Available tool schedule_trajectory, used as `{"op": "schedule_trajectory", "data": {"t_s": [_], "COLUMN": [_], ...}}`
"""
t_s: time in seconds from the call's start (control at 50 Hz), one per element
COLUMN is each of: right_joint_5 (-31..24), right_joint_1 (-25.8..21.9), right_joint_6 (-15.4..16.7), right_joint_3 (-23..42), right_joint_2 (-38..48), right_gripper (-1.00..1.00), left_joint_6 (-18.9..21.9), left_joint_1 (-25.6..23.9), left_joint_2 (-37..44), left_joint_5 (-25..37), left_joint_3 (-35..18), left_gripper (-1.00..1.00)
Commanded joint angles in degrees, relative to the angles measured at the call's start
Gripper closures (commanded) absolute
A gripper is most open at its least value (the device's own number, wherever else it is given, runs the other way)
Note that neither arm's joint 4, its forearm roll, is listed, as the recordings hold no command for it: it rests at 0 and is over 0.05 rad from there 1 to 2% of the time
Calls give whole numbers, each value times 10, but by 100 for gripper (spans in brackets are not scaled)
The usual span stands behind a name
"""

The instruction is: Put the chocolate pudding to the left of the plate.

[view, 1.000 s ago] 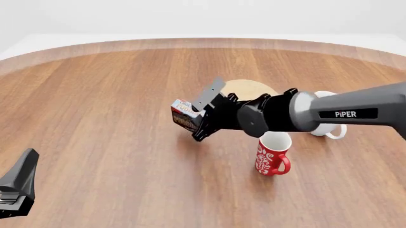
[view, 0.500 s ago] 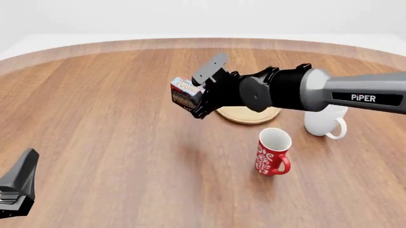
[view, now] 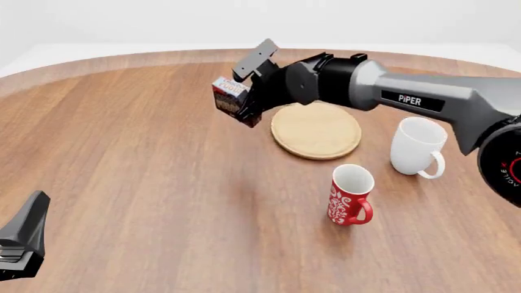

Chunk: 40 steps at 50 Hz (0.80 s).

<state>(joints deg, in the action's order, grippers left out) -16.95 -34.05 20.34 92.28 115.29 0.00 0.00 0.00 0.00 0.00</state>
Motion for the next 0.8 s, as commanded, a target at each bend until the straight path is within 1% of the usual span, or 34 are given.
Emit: {"op": "schedule_trajectory", "data": {"t_s": [0.02, 0.04, 0.06, 0.24, 0.3, 0.44, 0.62, 0.8], "right_joint_5": [-56, -56, -62, -87, -98, -116, -156, -179], "right_joint_1": [11, 11, 13, 23, 29, 34, 34, 41], "right_joint_6": [4, 4, 5, 9, 14, 22, 34, 47], "right_joint_3": [130, 131, 147, 209, 234, 256, 296, 329], "right_joint_2": [72, 72, 84, 128, 143, 158, 179, 199], "right_gripper": [100, 100, 100, 100, 100, 100, 100, 100], "left_joint_6": [0, 0, 0, 0, 0, 0, 0, 0], "left_joint_1": [0, 0, 0, 0, 0, 0, 0, 0], "left_joint_2": [0, 0, 0, 0, 0, 0, 0, 0], "left_joint_5": [0, 0, 0, 0, 0, 0, 0, 0], "left_joint_3": [0, 0, 0, 0, 0, 0, 0, 0], "left_gripper": [-100, -100, -100, -100, -100, -100, -100, -100]}}
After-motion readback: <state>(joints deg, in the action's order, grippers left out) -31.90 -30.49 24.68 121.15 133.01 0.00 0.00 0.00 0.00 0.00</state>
